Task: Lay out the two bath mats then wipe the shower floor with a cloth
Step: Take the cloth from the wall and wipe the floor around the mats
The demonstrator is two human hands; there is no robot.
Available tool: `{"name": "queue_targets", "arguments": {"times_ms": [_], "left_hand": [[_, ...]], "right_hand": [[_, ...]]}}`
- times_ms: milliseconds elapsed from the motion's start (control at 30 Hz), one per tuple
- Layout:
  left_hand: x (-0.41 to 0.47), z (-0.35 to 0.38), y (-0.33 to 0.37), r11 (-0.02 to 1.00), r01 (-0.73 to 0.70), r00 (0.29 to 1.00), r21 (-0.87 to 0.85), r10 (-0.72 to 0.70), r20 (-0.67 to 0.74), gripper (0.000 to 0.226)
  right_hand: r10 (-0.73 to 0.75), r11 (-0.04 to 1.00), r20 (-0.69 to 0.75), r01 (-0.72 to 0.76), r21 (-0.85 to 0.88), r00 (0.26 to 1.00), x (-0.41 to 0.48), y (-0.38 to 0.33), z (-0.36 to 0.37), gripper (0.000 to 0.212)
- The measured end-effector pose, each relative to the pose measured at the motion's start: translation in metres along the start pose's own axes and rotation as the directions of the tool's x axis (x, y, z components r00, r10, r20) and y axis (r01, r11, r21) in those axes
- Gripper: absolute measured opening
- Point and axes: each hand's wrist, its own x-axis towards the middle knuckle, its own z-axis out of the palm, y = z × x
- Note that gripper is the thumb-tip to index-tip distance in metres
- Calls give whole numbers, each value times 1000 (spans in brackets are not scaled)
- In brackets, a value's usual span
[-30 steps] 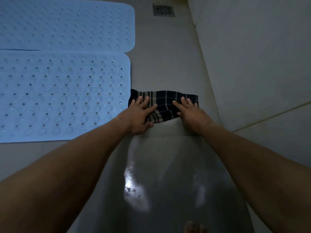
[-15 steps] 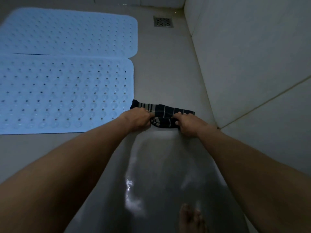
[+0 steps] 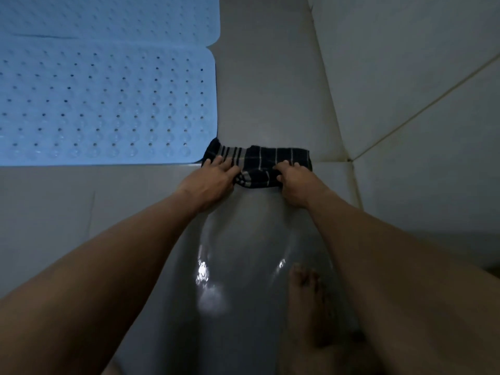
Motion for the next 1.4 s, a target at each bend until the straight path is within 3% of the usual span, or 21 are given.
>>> {"name": "queue_targets", "arguments": {"times_ms": [133, 233, 333, 400, 500, 567, 767, 1033, 1400], "left_hand": [[-26, 3, 0, 998, 18, 1000, 55, -19, 2, 41], [-45, 1, 1, 991, 49, 995, 122, -38, -87, 46], [-32, 3, 13, 995, 99, 966, 18, -92, -241, 45], [-17, 5, 24, 988, 120, 968, -99, -138, -211, 46], [-12, 27, 36, 974, 194, 976, -119, -204, -73, 57], [-24, 41, 40, 968, 231, 966, -103, -240, -91, 59], [-46, 46, 40, 960, 262, 960, -97, -270, -70, 64], [-70, 46, 8, 950, 284, 954, -130, -293, -65, 65], [-132, 54, -67, 869, 475, 875, -138, -483, -25, 72]], "right_hand": [[0, 1000, -18, 0, 16, 1000, -15, -15, 24, 43], [-11, 1000, -103, 9, -26, 995, -25, -20, 34, 49], [-57, 997, -304, 36, -72, 951, -19, -19, 32, 52], [-49, 998, -365, 34, -47, 930, -10, -19, 32, 54], [-11, 1000, -218, 16, 22, 976, -2, -22, 45, 60], [0, 1000, -156, 1, 6, 988, -6, -24, 60, 64], [21, 999, -143, -17, 29, 989, -20, -41, 75, 61], [-29, 996, -140, 17, -87, 990, -19, -69, 83, 61], [-198, 966, -152, 166, -197, 968, -4, -149, 91, 65]]}}
